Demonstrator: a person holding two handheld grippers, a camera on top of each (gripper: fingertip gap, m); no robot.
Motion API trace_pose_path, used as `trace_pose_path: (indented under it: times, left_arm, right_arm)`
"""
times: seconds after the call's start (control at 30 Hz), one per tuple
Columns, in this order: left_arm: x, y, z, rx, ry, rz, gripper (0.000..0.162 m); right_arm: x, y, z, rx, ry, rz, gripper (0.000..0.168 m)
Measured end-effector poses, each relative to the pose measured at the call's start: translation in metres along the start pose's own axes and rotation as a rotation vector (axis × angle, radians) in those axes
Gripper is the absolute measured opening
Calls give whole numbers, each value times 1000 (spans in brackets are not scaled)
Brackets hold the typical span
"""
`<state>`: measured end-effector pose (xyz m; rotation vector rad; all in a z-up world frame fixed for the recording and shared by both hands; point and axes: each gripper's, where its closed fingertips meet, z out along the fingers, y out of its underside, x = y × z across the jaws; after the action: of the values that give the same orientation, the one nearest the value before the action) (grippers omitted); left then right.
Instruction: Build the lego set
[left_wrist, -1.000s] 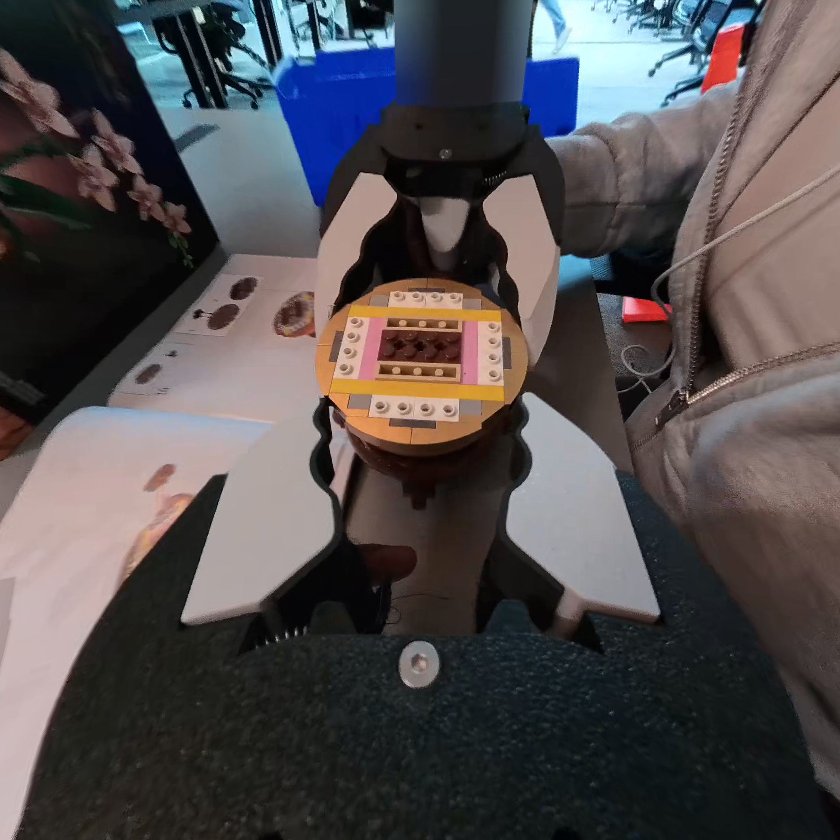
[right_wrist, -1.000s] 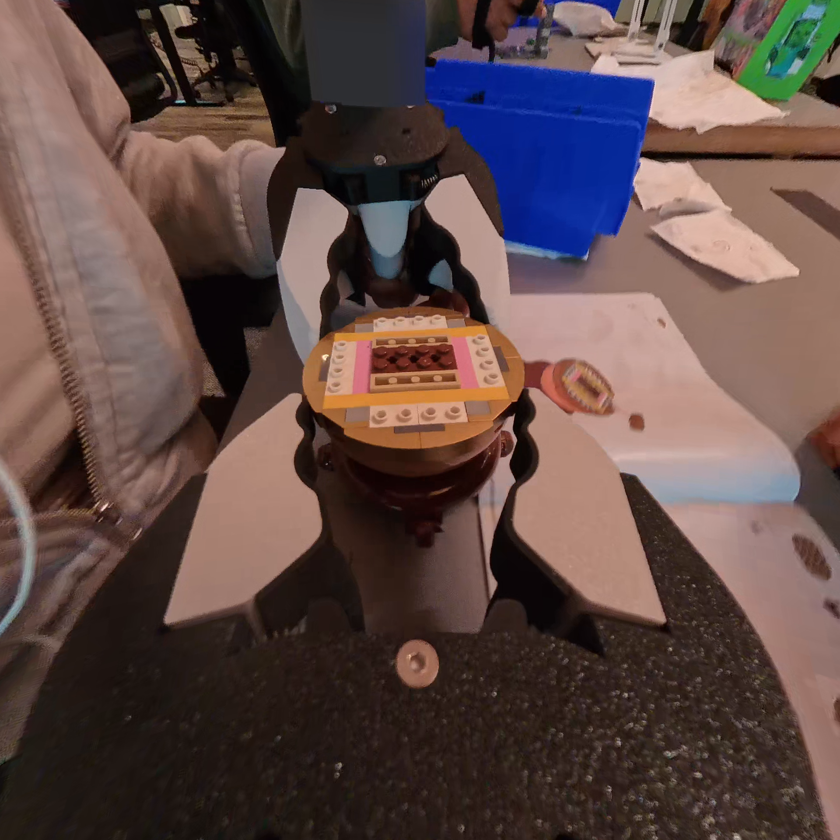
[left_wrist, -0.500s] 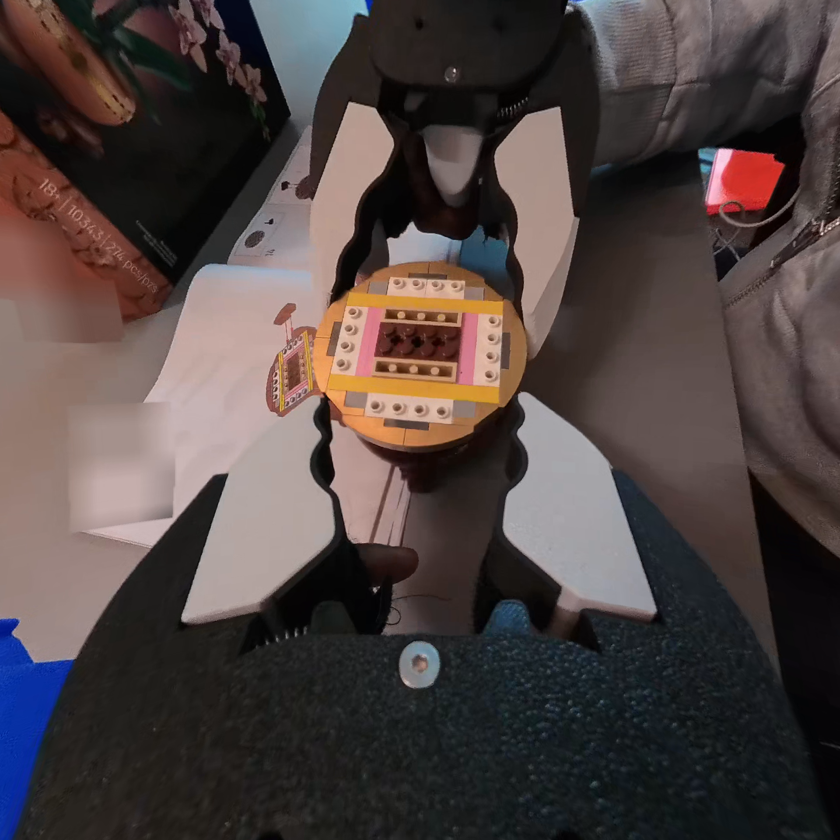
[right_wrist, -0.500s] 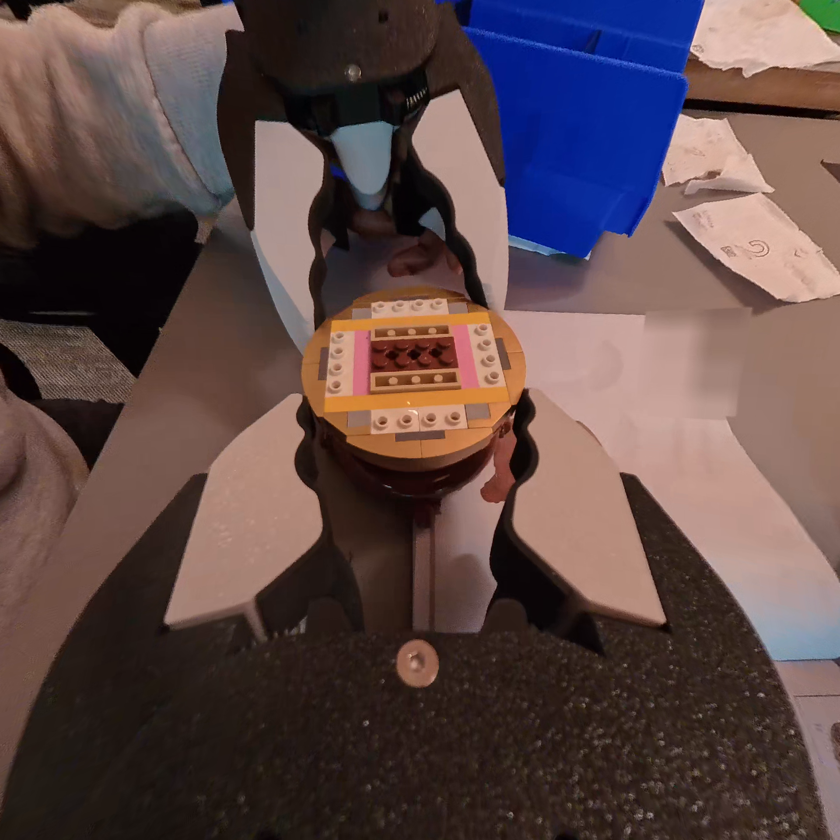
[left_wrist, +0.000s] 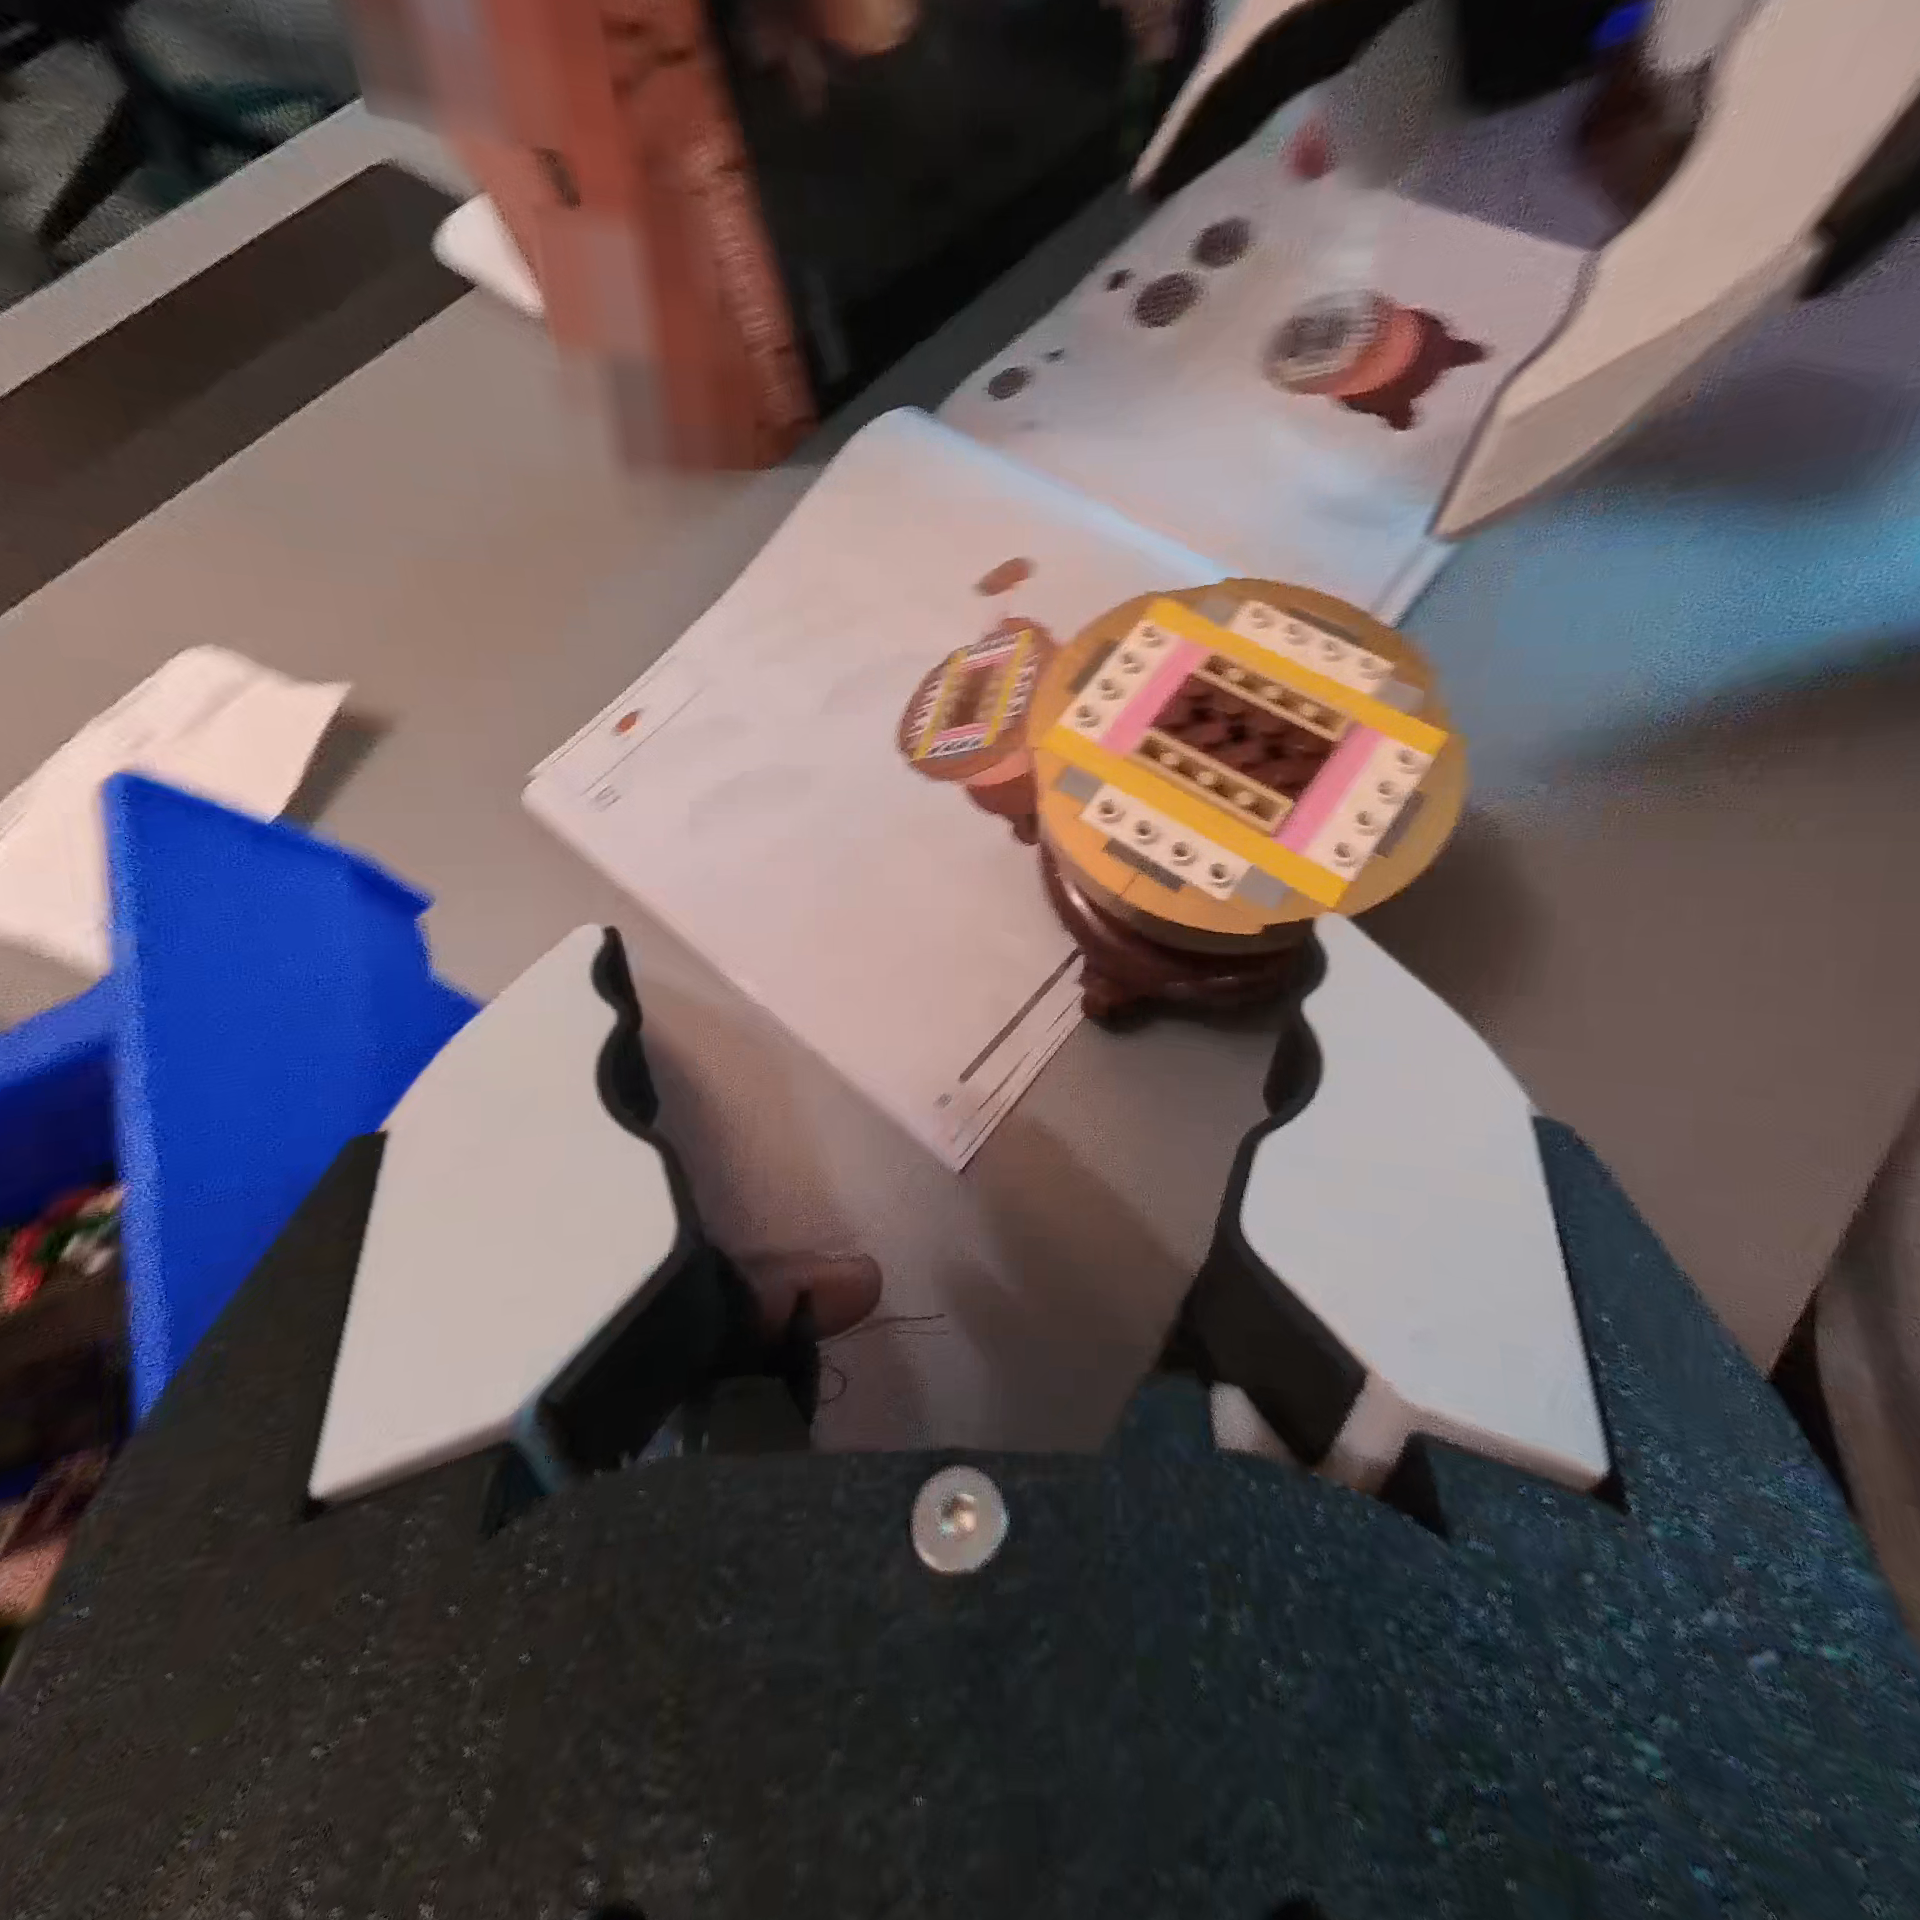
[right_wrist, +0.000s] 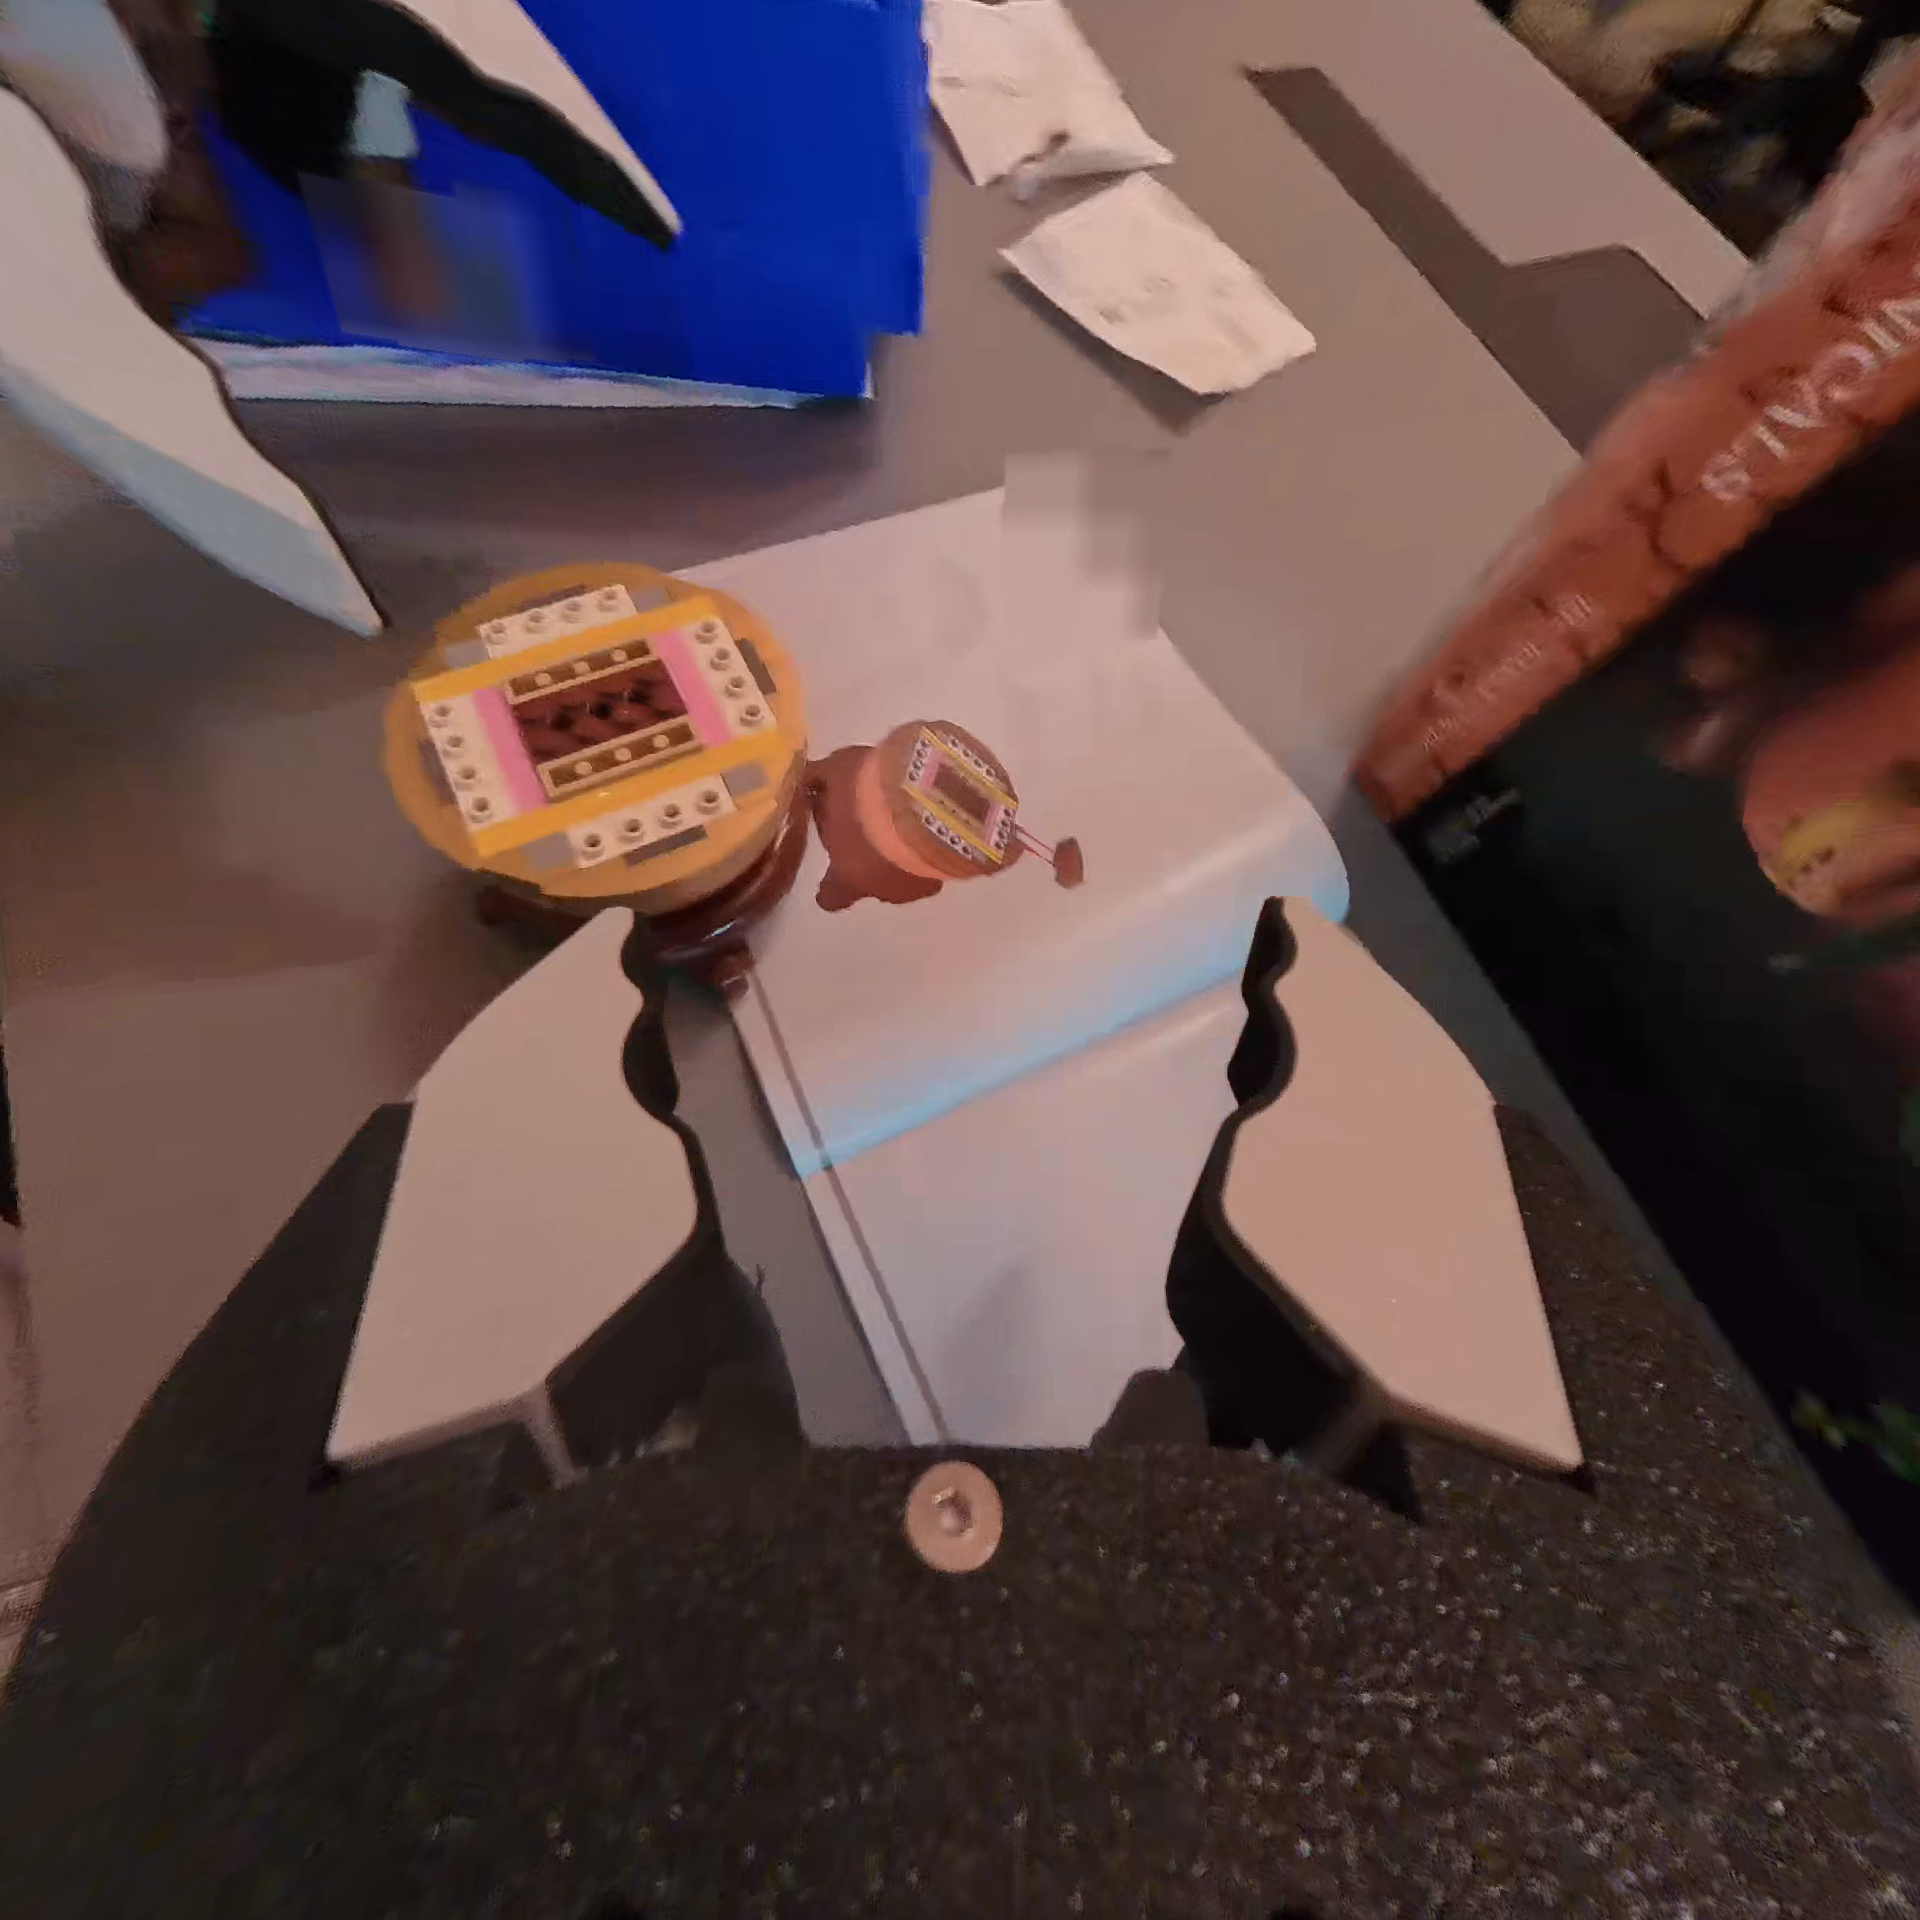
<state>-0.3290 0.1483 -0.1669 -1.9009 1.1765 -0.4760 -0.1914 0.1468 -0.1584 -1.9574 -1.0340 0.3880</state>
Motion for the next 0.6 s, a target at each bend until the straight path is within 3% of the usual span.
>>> trace_pose_path:
  times: [0.33, 0.43, 0.6]
  left_arm:
    - [3, 8, -15, -84, -140, -227, 112]
    - [-4, 14, -15, -148, -250, -223, 110]
    - [10, 15, -11, -177, -244, -203, 108]
  right_arm:
    - [-28, 29, -12, -180, 59, 141, 95]
    - [-22, 27, -13, -215, 124, 102, 94]
    - [-28, 24, -14, -207, 98, 97, 95]
